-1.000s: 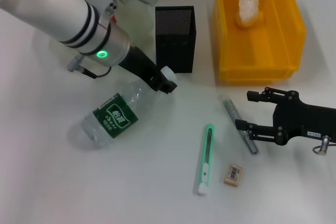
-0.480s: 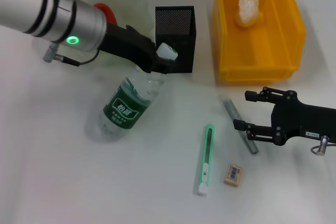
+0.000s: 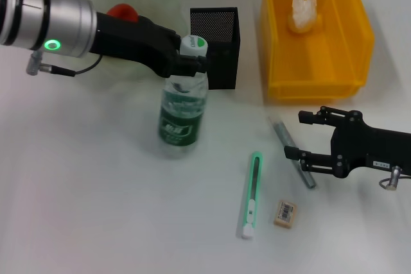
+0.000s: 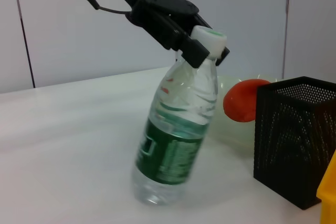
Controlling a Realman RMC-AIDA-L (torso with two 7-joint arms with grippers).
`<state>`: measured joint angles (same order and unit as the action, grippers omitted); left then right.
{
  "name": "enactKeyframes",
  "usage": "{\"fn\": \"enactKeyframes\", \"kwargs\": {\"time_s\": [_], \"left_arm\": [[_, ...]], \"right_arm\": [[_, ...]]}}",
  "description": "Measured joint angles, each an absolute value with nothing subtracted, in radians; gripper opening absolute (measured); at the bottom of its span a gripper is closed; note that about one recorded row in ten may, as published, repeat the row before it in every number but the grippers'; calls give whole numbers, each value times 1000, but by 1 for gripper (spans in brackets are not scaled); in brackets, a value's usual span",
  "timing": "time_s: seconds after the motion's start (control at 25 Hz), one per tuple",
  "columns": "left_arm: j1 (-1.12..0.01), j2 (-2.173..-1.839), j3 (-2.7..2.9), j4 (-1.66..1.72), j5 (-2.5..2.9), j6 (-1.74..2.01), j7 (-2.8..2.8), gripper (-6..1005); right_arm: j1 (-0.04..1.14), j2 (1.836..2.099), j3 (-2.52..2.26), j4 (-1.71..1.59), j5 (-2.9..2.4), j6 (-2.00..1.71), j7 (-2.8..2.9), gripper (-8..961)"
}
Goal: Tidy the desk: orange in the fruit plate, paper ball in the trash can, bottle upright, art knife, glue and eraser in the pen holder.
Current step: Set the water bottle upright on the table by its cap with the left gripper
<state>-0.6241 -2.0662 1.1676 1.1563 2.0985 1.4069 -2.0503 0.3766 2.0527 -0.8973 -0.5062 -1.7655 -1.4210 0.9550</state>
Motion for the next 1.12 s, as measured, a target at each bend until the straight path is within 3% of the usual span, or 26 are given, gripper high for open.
{"fn": "enactKeyframes", "kwargs": {"time_s": [1.12], "left_arm": [[-393,-2059,837,1174,1912,1490,-1758,444]], "right_arm": [[421,2076,-908,-491,-1769,-1453,954,752]]}}
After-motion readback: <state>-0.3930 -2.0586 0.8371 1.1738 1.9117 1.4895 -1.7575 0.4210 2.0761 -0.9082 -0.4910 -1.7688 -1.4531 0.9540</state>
